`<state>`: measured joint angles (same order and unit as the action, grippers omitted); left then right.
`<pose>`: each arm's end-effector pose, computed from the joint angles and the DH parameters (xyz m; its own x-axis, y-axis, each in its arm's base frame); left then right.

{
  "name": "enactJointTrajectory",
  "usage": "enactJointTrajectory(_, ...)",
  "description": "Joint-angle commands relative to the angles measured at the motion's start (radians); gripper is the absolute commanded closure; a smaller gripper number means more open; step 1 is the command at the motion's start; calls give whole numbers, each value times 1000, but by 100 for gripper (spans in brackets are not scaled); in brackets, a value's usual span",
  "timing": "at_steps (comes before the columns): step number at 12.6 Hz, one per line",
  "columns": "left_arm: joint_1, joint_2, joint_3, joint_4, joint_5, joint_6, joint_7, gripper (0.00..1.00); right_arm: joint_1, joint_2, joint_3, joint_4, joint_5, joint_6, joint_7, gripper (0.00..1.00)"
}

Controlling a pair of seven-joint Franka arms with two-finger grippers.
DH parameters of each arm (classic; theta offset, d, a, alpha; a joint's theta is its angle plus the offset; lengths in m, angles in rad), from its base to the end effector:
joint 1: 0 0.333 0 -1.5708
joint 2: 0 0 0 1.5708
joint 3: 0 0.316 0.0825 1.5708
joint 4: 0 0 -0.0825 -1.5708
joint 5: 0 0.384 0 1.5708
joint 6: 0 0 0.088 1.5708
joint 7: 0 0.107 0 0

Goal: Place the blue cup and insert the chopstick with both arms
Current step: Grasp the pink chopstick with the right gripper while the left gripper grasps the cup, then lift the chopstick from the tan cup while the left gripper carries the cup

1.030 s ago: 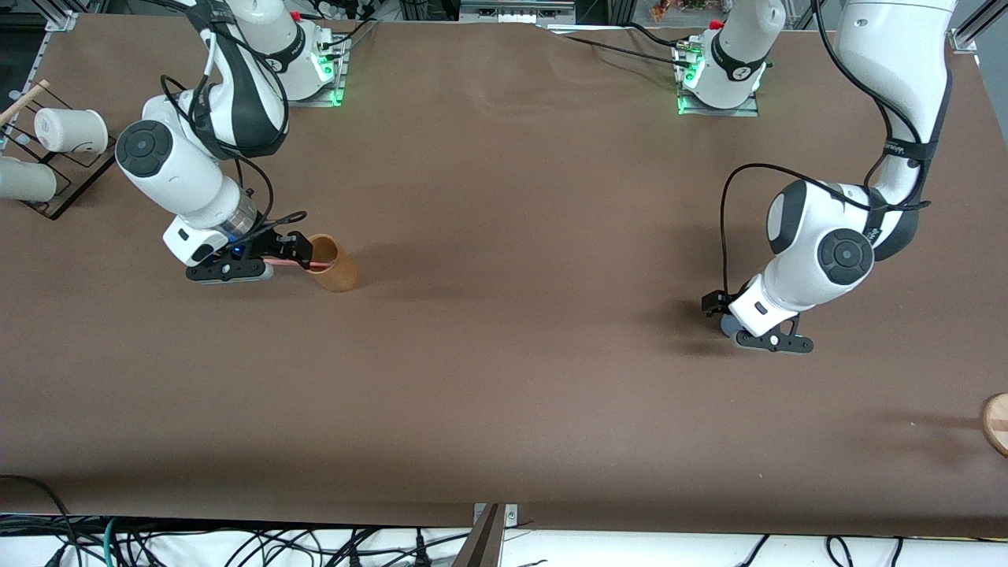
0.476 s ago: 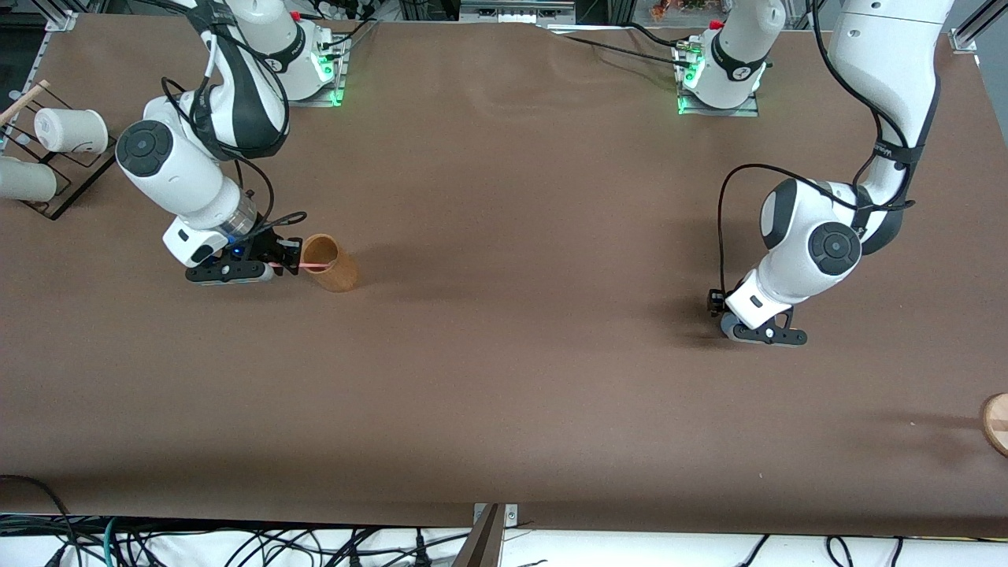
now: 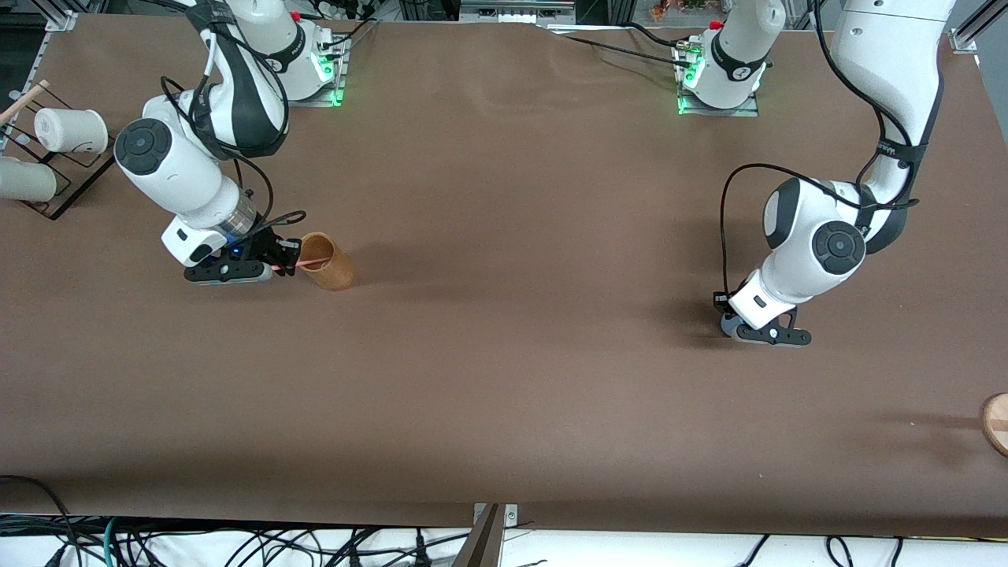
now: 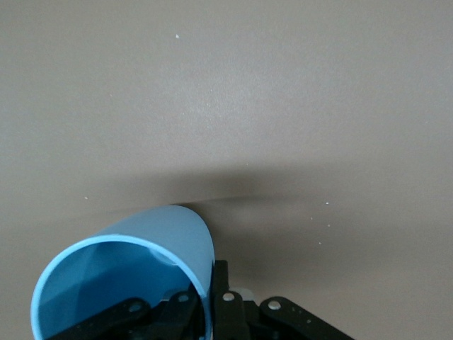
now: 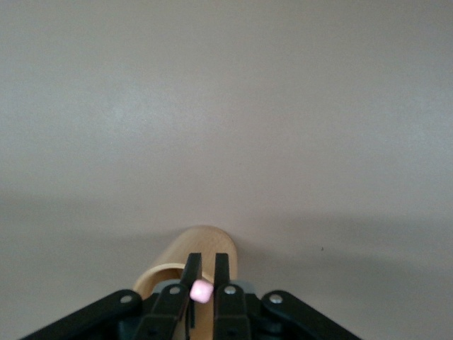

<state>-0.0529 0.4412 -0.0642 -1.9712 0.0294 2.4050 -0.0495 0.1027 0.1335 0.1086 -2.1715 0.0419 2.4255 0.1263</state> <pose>0.6102 -0.0702 0.2450 0.9965 -0.0833 -0.0066 -0.0833 -0.9965 0.0075 0.5519 0.1178 0.3440 0.9923 0.0494 0.1133 0.0565 -0.9966 -0.0603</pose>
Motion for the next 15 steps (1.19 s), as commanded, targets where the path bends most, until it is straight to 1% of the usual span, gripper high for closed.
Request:
enactJointTrajectory(1,-18,-22,-15,93,0,-119,-1,100,-8,-25,9,7,10,-3,-5,91)
enactJointTrajectory(2,-34,-21,-49,139,0,-160,-16,100,-8,-25,9,24,10,-26,-7,91)
enactJointTrajectory(3,-63,-18,-66,181,0,-193,-68,100,-8,-26,9,41,10,-48,-7,91)
enactJointTrajectory(5,-164,-9,-68,250,0,-236,-192,100,-8,-26,9,84,10,-98,-7,91)
enactJointTrajectory(7,-269,23,-68,307,0,-257,-318,100,-8,-26,9,146,10,-181,-7,91)
enactJointTrajectory(11,-435,140,-68,437,0,-257,-568,100,-8,-26,8,269,10,-348,-8,91)
enactJointTrajectory(12,-467,174,-68,471,0,-257,-629,100,-8,-26,6,304,9,-391,-10,91)
enactJointTrajectory(15,-531,255,-66,528,7,-257,-756,100,-9,-14,5,404,4,-503,-10,91)
